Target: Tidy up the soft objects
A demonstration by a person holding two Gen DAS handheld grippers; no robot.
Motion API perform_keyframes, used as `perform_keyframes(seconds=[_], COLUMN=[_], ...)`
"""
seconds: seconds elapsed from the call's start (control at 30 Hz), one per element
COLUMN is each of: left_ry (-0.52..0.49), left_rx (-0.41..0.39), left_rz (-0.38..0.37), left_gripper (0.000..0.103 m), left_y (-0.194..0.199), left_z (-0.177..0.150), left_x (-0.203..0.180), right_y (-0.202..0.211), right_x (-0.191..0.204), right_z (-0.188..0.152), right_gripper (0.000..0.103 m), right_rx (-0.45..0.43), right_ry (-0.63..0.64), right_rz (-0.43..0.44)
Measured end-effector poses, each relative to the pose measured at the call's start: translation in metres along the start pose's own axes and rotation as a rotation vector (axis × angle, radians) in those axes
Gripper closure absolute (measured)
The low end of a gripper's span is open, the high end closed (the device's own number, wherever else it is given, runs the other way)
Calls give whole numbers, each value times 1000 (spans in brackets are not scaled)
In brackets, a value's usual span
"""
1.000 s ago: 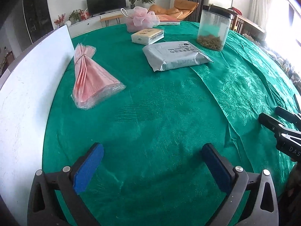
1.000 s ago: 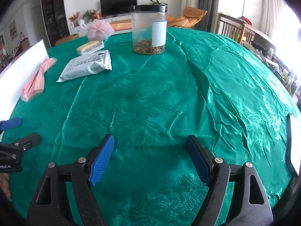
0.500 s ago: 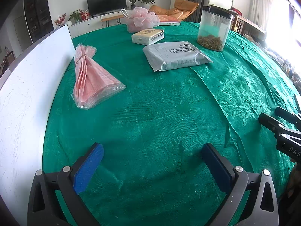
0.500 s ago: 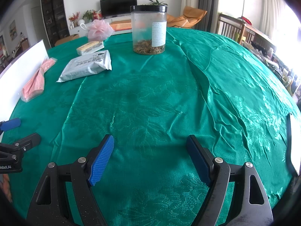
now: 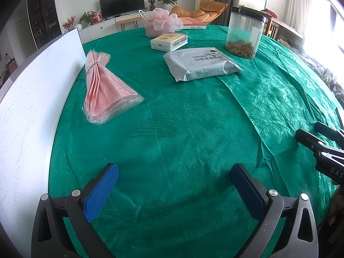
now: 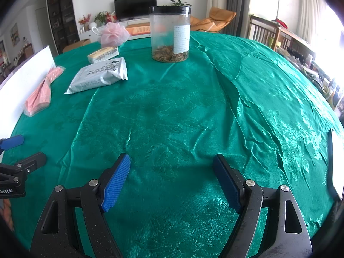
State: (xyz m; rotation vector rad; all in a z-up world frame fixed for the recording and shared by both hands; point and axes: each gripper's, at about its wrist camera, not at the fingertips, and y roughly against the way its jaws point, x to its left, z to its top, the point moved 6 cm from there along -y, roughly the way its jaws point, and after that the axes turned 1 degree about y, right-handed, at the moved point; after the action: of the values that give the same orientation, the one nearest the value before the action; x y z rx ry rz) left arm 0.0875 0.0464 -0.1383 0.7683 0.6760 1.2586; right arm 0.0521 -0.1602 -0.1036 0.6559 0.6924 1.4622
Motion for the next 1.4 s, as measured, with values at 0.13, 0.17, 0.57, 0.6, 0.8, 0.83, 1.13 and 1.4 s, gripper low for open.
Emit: perform_keyframes(seconds=[0.13,0.17,0.57,0.6,0.8,0.83,1.13,1.4], left_ry=[0,0,-45,-45,-44,-44,-44,-44], left_rx=[0,0,2,1,1,1,1,1], left_rz=[0,0,-31,-30,-31,-31,-31,-31], left_gripper=[0,0,0,0,0,0,0,0], left_y=[0,0,6,6,6,6,6,6], left_z=[0,0,-8,-8,-8,-8,-8,-8], left_x=[0,0,2,2,2,2,2,2], right_y=[0,0,-9,-9,-49,-60,-96,-43], right_x=[0,0,30,44,145,158,131,19], right_z=[0,0,36,50,126,132,122,60], right_gripper=[21,21,17,17,18,18,18,18], right_rx=[0,0,69,53,41,52,73,51], right_ry=[0,0,65,102,312,338,285,139], right_rz=[0,0,68,75,137,129,-25,-122])
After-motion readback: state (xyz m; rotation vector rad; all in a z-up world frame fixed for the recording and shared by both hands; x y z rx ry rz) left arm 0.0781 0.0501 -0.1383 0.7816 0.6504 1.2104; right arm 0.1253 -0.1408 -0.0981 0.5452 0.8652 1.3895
